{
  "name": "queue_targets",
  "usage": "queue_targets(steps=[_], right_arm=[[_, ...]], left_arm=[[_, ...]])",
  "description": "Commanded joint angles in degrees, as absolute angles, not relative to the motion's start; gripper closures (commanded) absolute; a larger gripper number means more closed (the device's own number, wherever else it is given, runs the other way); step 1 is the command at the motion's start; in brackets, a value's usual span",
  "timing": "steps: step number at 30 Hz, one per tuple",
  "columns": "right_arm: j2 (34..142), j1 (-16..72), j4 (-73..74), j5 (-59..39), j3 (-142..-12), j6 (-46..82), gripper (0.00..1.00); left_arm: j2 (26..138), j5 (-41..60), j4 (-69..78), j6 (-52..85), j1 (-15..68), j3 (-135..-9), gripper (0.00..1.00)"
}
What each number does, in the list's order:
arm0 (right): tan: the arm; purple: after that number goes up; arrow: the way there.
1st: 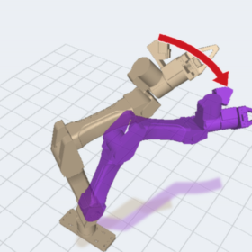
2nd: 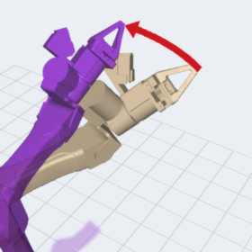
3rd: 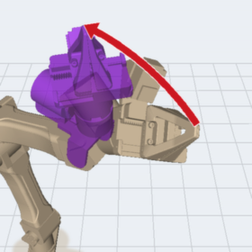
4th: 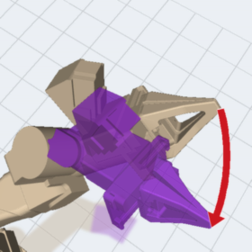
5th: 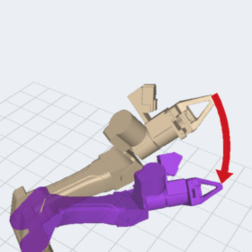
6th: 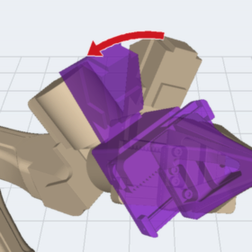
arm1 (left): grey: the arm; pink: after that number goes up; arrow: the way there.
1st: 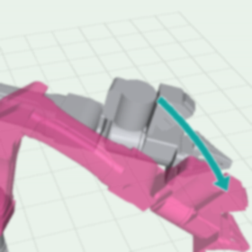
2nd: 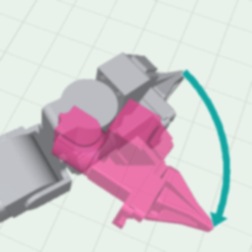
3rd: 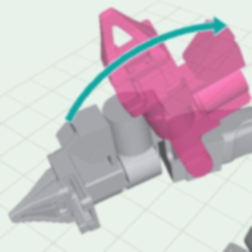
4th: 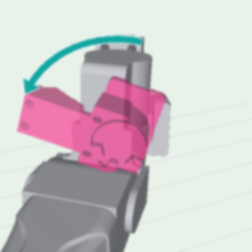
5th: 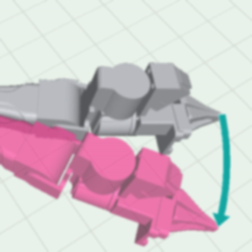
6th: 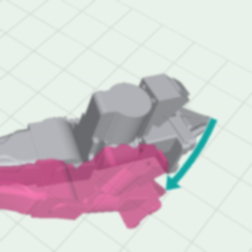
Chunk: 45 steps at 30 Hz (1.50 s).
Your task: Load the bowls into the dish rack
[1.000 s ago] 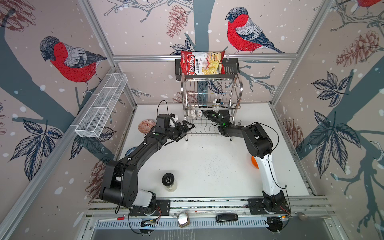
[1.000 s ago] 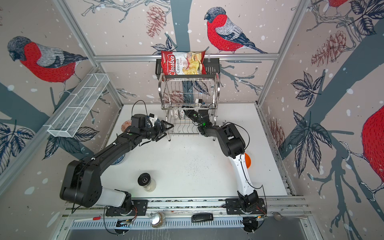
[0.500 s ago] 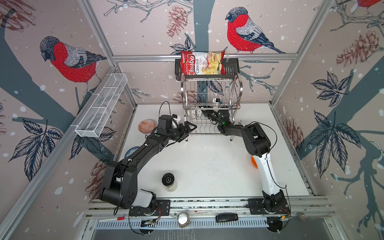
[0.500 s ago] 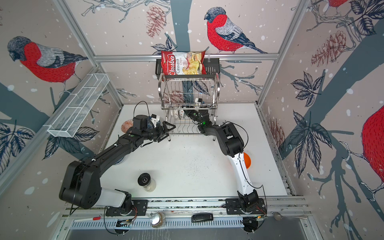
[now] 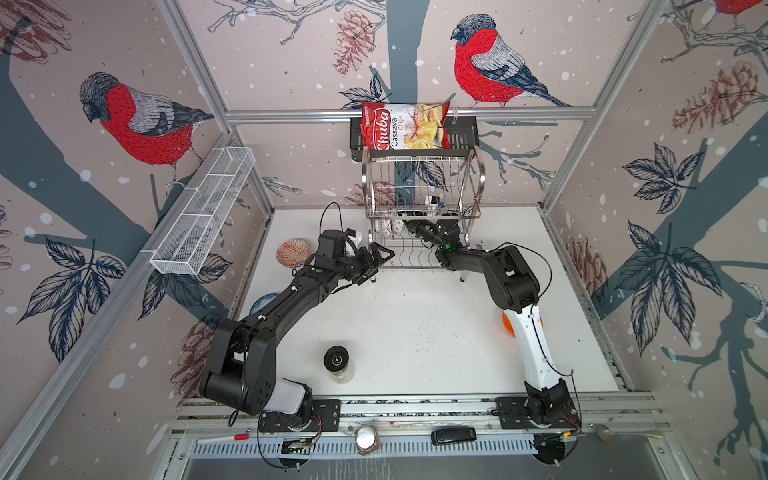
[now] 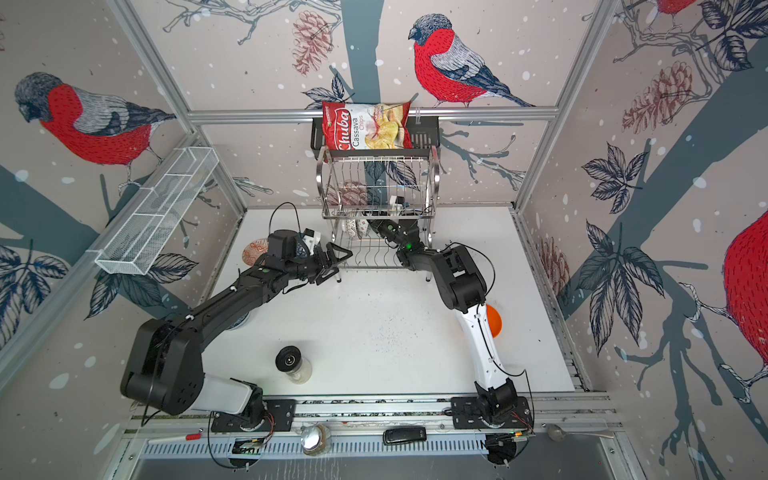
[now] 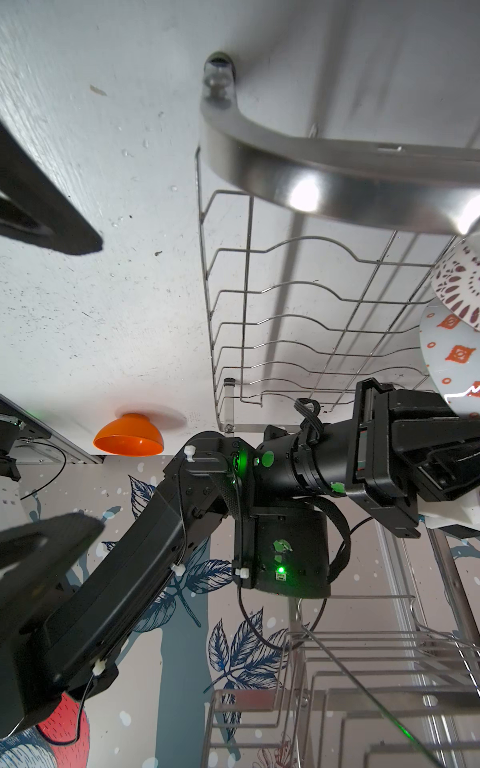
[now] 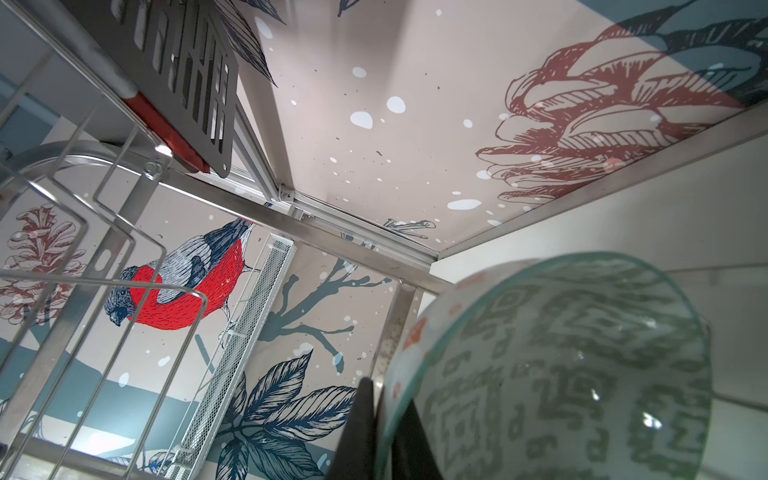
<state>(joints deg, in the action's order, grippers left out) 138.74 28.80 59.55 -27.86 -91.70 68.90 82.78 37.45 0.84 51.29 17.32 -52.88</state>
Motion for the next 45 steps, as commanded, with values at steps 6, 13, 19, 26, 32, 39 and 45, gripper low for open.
queue_targets(steps=[6, 13, 19, 26, 32, 39, 45], right_arm=[[139.3, 29.1, 62.8, -30.5, -91.8, 70.3, 0.99], [140.0, 29.0, 63.2, -31.3, -92.1, 71.5, 1.0], [139.9, 29.1, 62.6, -31.2, -91.9, 70.9, 1.0], [139.8, 29.0, 62.3, -31.1, -92.0, 70.3, 0.99], [139.7, 29.1, 59.4, -32.1, -93.3, 68.3, 0.99], [139.1, 29.0, 56.3, -33.4, -94.0, 65.8, 0.98], [138.6, 28.5, 53.6, -34.7, -94.3, 63.7, 0.97]], left_arm=[[83.4, 37.9, 2.9, 51.8, 17.4, -53.5, 0.03], [83.5, 37.8, 2.5, 51.7, 17.4, -54.0, 0.03], [83.8, 37.8, 2.2, 51.7, 17.4, -54.0, 0.03], [83.8, 37.7, 2.1, 51.6, 17.6, -54.0, 0.03], [83.6, 37.6, 2.0, 51.6, 17.5, -53.9, 0.03], [83.3, 37.3, 2.0, 51.8, 17.6, -53.6, 0.03], [83.1, 36.9, 2.0, 51.8, 17.7, -53.4, 0.03]])
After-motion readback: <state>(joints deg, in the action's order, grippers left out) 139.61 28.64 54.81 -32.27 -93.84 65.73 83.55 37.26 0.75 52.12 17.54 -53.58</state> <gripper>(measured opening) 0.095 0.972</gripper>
